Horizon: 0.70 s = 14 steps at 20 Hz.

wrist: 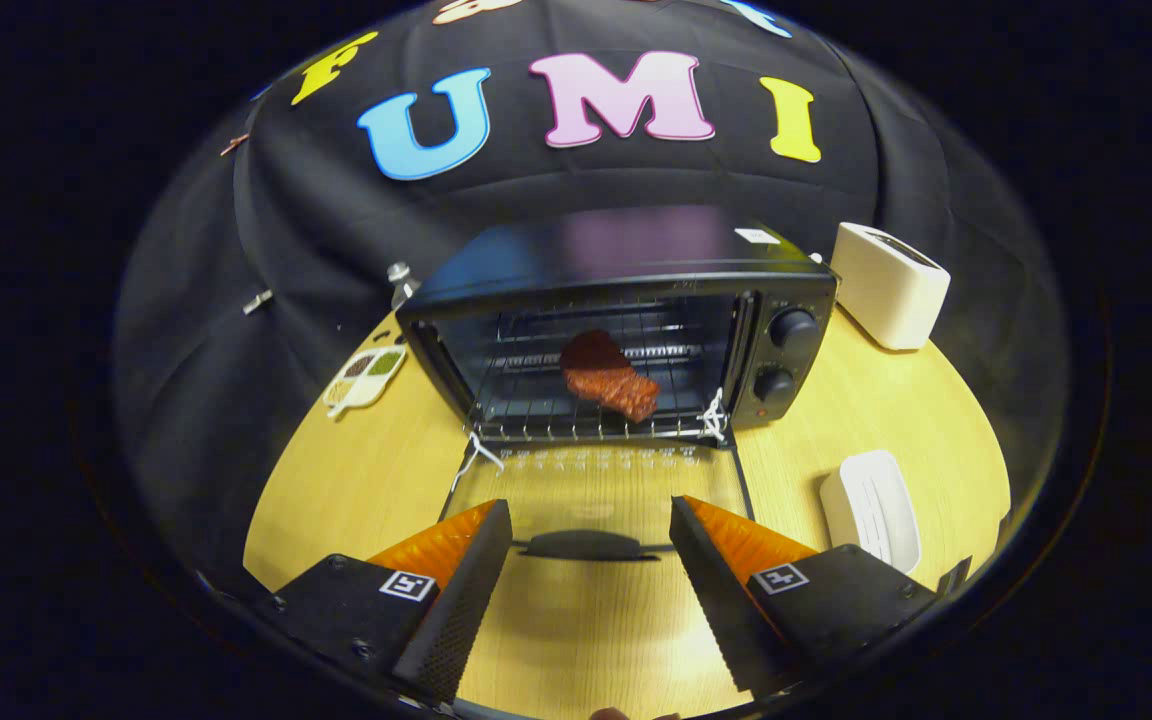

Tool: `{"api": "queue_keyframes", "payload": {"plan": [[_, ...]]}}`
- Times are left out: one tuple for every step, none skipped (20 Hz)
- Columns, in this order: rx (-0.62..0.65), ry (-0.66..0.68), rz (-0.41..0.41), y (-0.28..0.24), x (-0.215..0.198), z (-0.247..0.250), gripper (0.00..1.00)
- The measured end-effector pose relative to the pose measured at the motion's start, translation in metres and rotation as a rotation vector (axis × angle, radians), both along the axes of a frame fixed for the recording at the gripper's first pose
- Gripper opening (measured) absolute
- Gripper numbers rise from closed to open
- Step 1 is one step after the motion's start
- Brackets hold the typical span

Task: Open the toaster oven, put the food inside, and close the toaster oven door.

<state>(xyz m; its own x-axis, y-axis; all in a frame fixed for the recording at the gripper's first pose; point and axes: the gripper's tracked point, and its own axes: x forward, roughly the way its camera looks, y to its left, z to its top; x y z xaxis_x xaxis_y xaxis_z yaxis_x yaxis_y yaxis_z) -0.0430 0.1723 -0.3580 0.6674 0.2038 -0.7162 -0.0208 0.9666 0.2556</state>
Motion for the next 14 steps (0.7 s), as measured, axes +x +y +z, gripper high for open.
{"api": "queue_keyframes", "payload": {"plan": [[-0.003, 0.023, 0.007, 0.004, -0.010, -0.005, 0.98], [-0.001, 0.047, 0.015, 0.009, -0.019, -0.011, 0.99], [-0.002, 0.075, 0.023, 0.013, -0.026, -0.019, 0.99], [-0.010, 0.098, 0.030, 0.016, -0.032, -0.027, 0.98], [-0.026, 0.124, 0.039, 0.018, -0.039, -0.035, 0.99], [-0.041, 0.141, 0.044, 0.019, -0.041, -0.043, 0.99], [-0.052, 0.156, 0.044, 0.020, -0.043, -0.051, 0.99], [-0.060, 0.172, 0.034, 0.020, -0.043, -0.059, 0.99], [-0.062, 0.191, 0.022, 0.021, -0.043, -0.067, 0.99], [-0.063, 0.210, 0.012, 0.021, -0.042, -0.075, 0.99], [-0.069, 0.226, 0.004, 0.021, -0.040, -0.082, 0.99], [-0.081, 0.237, 0.006, 0.021, -0.038, -0.088, 0.99], [-0.095, 0.248, 0.008, 0.021, -0.037, -0.093, 0.99], [-0.101, 0.258, 0.010, 0.023, -0.036, -0.098, 0.99]]}}
